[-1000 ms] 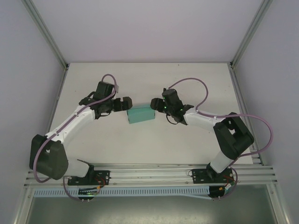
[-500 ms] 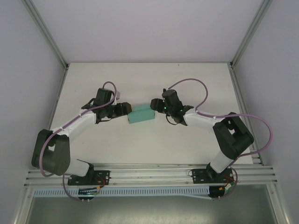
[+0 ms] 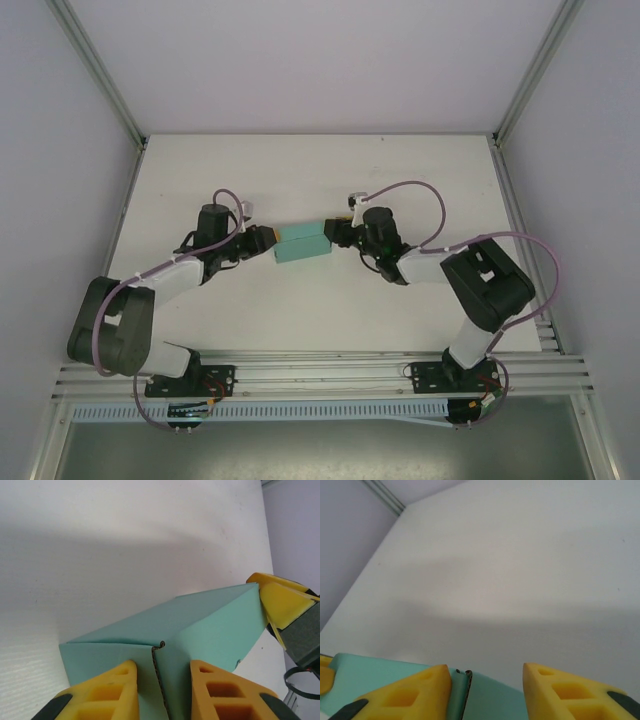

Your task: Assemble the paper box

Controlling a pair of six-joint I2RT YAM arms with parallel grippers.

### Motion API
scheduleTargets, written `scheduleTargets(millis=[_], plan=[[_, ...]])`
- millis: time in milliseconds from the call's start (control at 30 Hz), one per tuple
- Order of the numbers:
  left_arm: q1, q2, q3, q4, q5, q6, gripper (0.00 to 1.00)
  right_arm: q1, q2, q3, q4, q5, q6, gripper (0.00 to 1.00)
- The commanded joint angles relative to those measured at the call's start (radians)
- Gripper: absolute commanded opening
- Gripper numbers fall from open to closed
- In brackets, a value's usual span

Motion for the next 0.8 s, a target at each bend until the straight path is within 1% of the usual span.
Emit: scheduleTargets(millis=[0, 33, 133, 300, 400, 433, 467, 500, 567, 633, 667, 700, 733, 767], plan=[[-0.012, 0.132, -0.114, -0.180, -0.068, 0.030, 0.00, 0.003, 0.146, -0.126, -0.193, -0.065, -0.120, 0.33], [-0.013, 0.140, -0.124, -0.164, -0.070, 0.032, 0.00, 0.002, 0.148, -0.136, -0.165, -0.076, -0.122, 0.30], [-0.012, 0.147, -0.139, -0.148, -0.077, 0.048, 0.00, 0.000, 0.137, -0.126, -0.174, -0.077, -0.124, 0.28], [-0.012, 0.123, -0.140, -0.137, -0.067, 0.065, 0.00, -0.001, 0.086, -0.075, -0.261, -0.058, -0.096, 0.24], [-0.013, 0.105, -0.101, -0.148, -0.042, 0.086, 0.00, -0.001, 0.047, -0.018, -0.344, -0.044, -0.084, 0.24], [-0.013, 0.104, -0.077, -0.162, -0.037, 0.095, 0.05, -0.003, 0.035, 0.001, -0.366, -0.047, -0.083, 0.28], [-0.014, 0.104, -0.047, -0.181, -0.031, 0.105, 0.16, -0.003, 0.020, 0.028, -0.400, -0.047, -0.080, 0.32], [-0.013, 0.102, -0.017, -0.201, -0.022, 0.117, 0.23, -0.004, 0.006, 0.053, -0.425, -0.054, -0.082, 0.32], [-0.013, 0.093, 0.047, -0.241, -0.021, 0.136, 0.35, -0.004, -0.017, 0.107, -0.471, -0.060, -0.069, 0.31], [-0.013, 0.079, 0.107, -0.285, -0.034, 0.153, 0.42, -0.003, -0.032, 0.162, -0.511, -0.065, -0.061, 0.32], [-0.013, 0.067, 0.140, -0.304, -0.044, 0.164, 0.44, -0.003, -0.036, 0.200, -0.540, -0.060, -0.056, 0.34], [-0.014, 0.054, 0.164, -0.315, -0.052, 0.175, 0.47, -0.003, -0.040, 0.233, -0.564, -0.059, -0.061, 0.40], [-0.013, 0.040, 0.186, -0.328, -0.059, 0.182, 0.51, -0.003, -0.042, 0.267, -0.591, -0.047, -0.061, 0.42], [-0.013, 0.024, 0.209, -0.341, -0.072, 0.193, 0.57, -0.004, -0.043, 0.305, -0.622, -0.038, -0.067, 0.45]])
